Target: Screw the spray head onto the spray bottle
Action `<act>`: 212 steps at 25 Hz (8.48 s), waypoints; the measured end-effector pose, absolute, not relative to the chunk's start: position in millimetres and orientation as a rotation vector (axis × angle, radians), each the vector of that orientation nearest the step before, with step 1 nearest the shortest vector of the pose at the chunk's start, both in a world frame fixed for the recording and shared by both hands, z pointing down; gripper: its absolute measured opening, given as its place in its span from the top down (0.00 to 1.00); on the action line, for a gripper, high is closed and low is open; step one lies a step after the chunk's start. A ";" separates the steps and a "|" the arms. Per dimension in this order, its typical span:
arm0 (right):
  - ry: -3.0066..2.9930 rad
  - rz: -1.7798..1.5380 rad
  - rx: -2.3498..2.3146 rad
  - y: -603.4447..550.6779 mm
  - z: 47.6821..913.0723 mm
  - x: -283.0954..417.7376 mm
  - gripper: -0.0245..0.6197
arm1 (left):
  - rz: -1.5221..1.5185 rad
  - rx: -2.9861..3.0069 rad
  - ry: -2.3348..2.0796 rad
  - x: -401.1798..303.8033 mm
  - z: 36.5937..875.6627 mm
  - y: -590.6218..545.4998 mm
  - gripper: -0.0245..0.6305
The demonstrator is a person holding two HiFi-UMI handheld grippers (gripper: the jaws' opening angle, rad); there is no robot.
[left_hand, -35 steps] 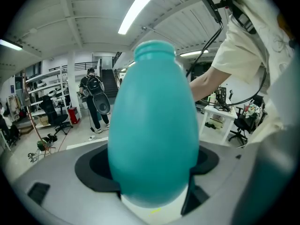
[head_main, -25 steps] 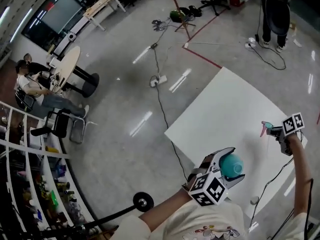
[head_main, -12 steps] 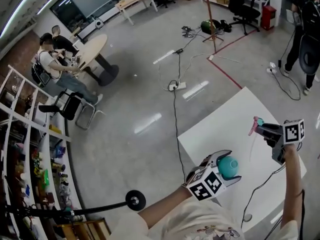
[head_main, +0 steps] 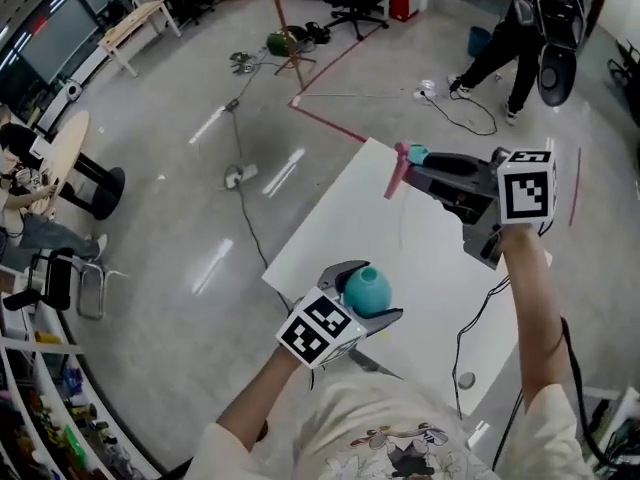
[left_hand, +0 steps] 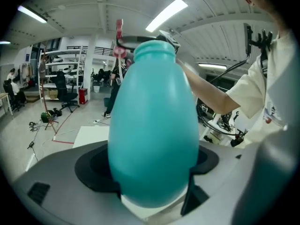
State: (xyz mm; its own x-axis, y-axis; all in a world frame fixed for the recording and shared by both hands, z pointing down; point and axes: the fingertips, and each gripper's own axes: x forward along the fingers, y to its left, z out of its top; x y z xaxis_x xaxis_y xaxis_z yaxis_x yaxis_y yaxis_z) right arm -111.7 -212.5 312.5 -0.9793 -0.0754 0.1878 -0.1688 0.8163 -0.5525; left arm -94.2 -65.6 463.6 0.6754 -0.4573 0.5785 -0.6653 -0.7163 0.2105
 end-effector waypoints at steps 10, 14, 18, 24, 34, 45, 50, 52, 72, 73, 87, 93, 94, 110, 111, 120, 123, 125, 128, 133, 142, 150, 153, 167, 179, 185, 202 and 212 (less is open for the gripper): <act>-3.089 0.718 0.139 -166.0 192.1 -85.7 0.77 | 0.776 2.477 -0.608 -59.6 449.3 -65.8 0.31; -3.120 0.663 0.063 -140.4 175.7 -81.5 0.77 | 0.757 2.497 -0.561 -44.2 433.1 -57.6 0.31; -3.109 0.646 0.008 -120.3 181.1 -76.2 0.77 | 0.717 2.527 -0.523 -28.3 413.4 -47.7 0.31; -3.056 0.679 -0.143 -102.2 190.9 -83.4 0.77 | 0.668 2.557 -0.383 -27.9 367.4 -42.0 0.31; -3.023 0.655 -0.646 -61.5 190.2 -67.5 0.77 | 0.816 2.560 -0.114 -25.3 322.5 -14.7 0.31; -2.989 0.422 -0.927 -33.5 172.8 -62.2 0.77 | 0.963 2.577 -0.002 -27.6 302.4 5.0 0.31; -2.969 0.341 -1.041 -19.8 177.9 -51.7 0.77 | 0.992 2.577 0.072 -21.6 307.5 18.4 0.31; -2.956 0.325 -1.075 -10.7 180.2 -51.9 0.77 | 0.996 2.578 0.104 -19.6 310.7 25.3 0.31; -2.945 0.329 -1.195 -14.8 167.2 -53.3 0.77 | 0.860 2.674 0.134 -14.1 288.3 12.5 0.31; -2.957 0.328 -1.149 -17.4 169.4 -55.3 0.77 | 0.855 2.690 0.071 -14.8 290.8 6.5 0.31; -3.146 0.236 -0.394 -67.6 204.3 -66.6 0.77 | 0.771 2.709 -0.871 -32.6 322.9 -80.1 0.31; -3.214 0.202 0.007 -77.5 216.4 -71.2 0.77 | 0.730 2.635 -1.134 -45.6 333.6 -94.1 0.31; -3.213 0.193 0.070 -79.1 218.3 -72.6 0.77 | 0.730 2.623 -1.166 -48.1 335.4 -96.3 0.32; -3.170 0.188 0.350 -78.2 232.3 -83.4 0.66 | 0.694 2.653 -1.164 -60.1 342.9 -98.8 0.32; -3.164 0.195 0.304 -76.1 233.6 -80.9 0.64 | 0.698 2.669 -1.131 -58.9 342.5 -95.8 0.31; -3.059 0.153 -0.275 -37.7 235.0 -57.3 0.60 | 0.769 2.777 -0.600 -43.5 349.5 -39.0 0.31; -3.039 0.216 -0.484 -31.0 229.4 -56.0 0.60 | 0.799 2.781 -0.370 -36.8 348.2 -11.6 0.32; -3.003 0.217 -0.646 -25.9 221.0 -55.6 0.60 | 0.814 2.784 -0.208 -32.2 337.6 0.3 0.31; -2.934 0.211 -0.919 -3.8 206.4 -52.2 0.60 | 0.786 2.789 0.071 -25.2 316.5 25.2 0.32; -2.887 0.221 -1.204 32.5 201.6 -44.3 0.60 | 0.764 2.829 0.334 -15.7 309.3 61.4 0.32; -2.819 0.165 -1.396 54.7 195.3 -38.4 0.62 | 0.792 2.839 0.529 -4.6 305.7 81.7 0.32; -2.829 0.130 -1.328 58.0 203.5 -39.0 0.75 | 0.799 2.830 0.440 -4.4 313.6 76.9 0.32; -2.884 0.155 -1.195 42.0 205.2 -43.7 0.76 | 0.800 2.836 0.269 -6.7 316.3 56.9 0.32; -3.063 0.135 -0.339 -29.3 208.6 -65.8 0.76 | 0.764 2.755 -0.770 -31.3 316.5 -41.0 0.32; -3.082 -0.060 0.279 -36.1 190.7 -92.1 0.76 | 0.647 2.697 -1.382 -64.4 298.3 -74.7 0.32; -3.083 0.021 0.558 -47.8 191.2 -85.8 0.76 | 0.650 2.618 -1.588 -68.4 296.6 -87.6 0.32; -3.012 0.207 -0.100 -24.0 243.3 -59.4 0.58 | 0.466 2.899 -0.704 -57.1 315.1 -24.6 0.32; -2.983 0.112 -0.717 27.4 210.7 -58.2 0.49 | 0.594 2.999 0.190 -28.3 313.2 53.2 0.32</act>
